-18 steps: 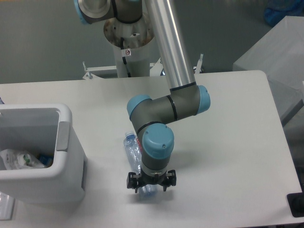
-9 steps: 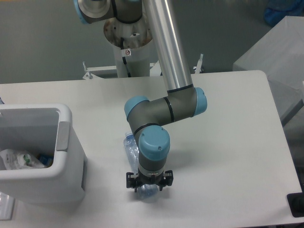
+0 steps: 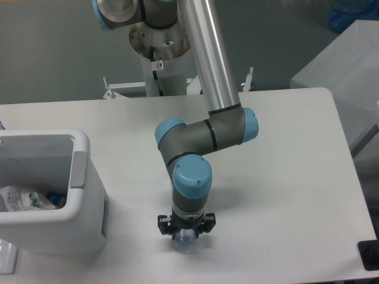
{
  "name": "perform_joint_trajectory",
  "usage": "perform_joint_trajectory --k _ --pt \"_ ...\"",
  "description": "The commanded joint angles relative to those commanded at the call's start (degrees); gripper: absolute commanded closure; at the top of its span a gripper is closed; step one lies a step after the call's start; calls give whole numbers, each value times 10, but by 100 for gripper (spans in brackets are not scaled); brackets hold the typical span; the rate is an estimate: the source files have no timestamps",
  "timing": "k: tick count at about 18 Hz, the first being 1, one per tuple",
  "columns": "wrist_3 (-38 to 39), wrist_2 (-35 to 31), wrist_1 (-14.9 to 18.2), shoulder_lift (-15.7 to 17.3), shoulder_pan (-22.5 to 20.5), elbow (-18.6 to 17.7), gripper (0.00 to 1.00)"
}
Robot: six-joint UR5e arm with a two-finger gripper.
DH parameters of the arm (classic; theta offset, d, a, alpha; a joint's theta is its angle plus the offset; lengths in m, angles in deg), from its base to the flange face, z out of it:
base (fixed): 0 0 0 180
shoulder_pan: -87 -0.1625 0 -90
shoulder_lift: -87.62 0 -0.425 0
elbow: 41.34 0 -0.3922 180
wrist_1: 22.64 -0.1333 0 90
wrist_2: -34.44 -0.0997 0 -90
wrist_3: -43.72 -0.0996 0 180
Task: Place the trash in the trash can
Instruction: 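Lower onto the bottle's cap end and close the gripper, then lift the bottle and carry it over the trash bin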
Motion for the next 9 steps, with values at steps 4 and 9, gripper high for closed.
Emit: perform_joint_trajectory --k 4,9 --pt "0 7 -6 37 -9 22 45" --pt "9 97 -19 102 -47 84 45"
